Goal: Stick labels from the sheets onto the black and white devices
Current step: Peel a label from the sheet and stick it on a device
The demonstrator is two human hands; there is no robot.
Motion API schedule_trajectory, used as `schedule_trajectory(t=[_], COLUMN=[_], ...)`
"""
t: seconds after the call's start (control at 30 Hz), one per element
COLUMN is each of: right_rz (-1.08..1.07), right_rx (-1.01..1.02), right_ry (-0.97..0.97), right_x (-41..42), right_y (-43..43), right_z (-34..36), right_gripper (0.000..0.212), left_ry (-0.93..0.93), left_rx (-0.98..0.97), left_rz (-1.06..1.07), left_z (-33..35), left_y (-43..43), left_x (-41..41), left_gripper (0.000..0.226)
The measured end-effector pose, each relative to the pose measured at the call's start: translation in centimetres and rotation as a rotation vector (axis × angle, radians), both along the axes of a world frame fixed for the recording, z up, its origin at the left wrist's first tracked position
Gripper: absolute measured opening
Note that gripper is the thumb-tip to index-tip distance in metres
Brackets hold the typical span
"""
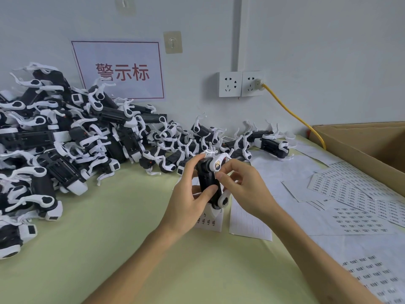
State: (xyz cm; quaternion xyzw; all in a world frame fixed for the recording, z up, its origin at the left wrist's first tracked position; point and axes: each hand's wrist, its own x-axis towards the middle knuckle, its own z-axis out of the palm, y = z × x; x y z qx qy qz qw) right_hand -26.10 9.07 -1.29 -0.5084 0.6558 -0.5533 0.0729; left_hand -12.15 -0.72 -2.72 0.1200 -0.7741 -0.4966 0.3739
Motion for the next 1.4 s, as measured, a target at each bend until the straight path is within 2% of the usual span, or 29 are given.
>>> schedule_trajectory(t=[0.37, 0.6, 0.73, 0.9, 1.03, 1.17, 1.4], right_rz=[-0.024, -0.056, -0.020, 0.203, 0.316, 0.332, 0.329], right_rx=[0.017, 0.013, -0.034, -0.042, -0.042, -0.039, 0.005], right_ry=[0.014, -0.005, -0.078, -0.200, -0.228, -0.207, -0.193], right_x=[0.0, 0.2, 0.3, 0.7, 0.9, 0.9, 0.8], right_y=[0.0, 0.3, 0.3, 0.5, 0.8, 0.8, 0.7], right_z=[-0.1, 0.1, 0.5, 0.9, 1.1, 1.0, 0.7], right_gripper=[0.017, 0.025, 0.029, 0.016, 0.025, 0.029, 0.009], left_ry=[0.035, 0.060, 0.071, 0.034, 0.072, 0.132, 0.058], left_rx=[-0.038, -0.066, 0.083, 0.338, 0.445, 0.485, 0.460], left_rz=[-0.001, -0.017, -0.048, -0.056, -0.043, -0.096, -0.138], left_z=[-0.2, -0.3, -0.3, -0.6, -0.7, -0.1, -0.1], left_y=[-0.1, -0.3, -0.6, -1.2, -1.4, -1.5, -1.0], left_x=[0.1, 0.1, -0.2, -0.7, -0.8, -0.7, -0.7], left_gripper=[0.068, 0.068, 0.058, 0.042, 0.027, 0.031, 0.047])
